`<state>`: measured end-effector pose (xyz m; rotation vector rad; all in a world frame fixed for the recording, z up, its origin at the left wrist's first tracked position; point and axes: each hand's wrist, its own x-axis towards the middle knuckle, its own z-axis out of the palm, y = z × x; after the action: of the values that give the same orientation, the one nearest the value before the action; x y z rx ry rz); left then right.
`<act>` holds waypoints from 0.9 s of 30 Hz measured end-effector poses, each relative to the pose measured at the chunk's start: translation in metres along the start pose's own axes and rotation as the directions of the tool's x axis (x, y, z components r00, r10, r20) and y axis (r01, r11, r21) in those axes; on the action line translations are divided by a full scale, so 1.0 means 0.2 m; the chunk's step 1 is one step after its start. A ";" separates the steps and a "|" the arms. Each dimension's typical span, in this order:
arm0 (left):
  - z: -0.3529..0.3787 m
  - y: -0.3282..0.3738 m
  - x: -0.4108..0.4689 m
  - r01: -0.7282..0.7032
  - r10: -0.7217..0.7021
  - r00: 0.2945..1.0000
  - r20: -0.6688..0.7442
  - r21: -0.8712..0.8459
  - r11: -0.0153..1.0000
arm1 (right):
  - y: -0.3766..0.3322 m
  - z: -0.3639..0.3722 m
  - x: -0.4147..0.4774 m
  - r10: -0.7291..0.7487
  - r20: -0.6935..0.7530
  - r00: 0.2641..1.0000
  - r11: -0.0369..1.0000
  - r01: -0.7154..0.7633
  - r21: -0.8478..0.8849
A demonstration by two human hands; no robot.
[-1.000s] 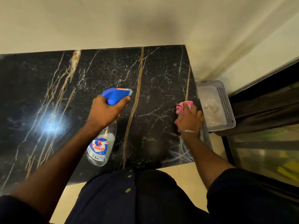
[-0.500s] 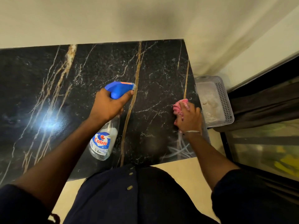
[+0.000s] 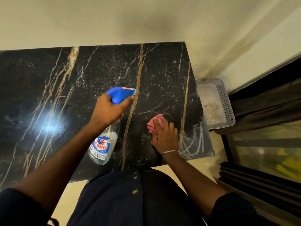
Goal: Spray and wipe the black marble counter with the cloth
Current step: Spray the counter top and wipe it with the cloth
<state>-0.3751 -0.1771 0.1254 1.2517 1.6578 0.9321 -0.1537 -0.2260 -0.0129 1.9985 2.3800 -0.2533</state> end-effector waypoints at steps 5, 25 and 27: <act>0.01 0.02 0.00 -0.016 0.016 1.000 0.007 -0.004 1.000 | 0.37 -0.02 0.04 0.038 -0.002 0.999 0.999 -0.038 -0.009; 0.08 0.01 -0.02 -0.010 0.008 0.999 0.036 0.043 0.999 | 0.30 0.03 -0.14 0.024 -0.072 0.997 0.999 -0.021 0.043; 0.09 0.01 -0.03 -0.008 0.007 0.999 0.032 0.032 0.999 | 0.46 0.01 -0.11 0.155 -0.084 0.984 0.988 -0.152 0.038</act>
<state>-0.3570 -0.1815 0.1221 1.2892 1.6500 0.8887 -0.0595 -0.2325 -0.0222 2.2376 2.2673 -0.2050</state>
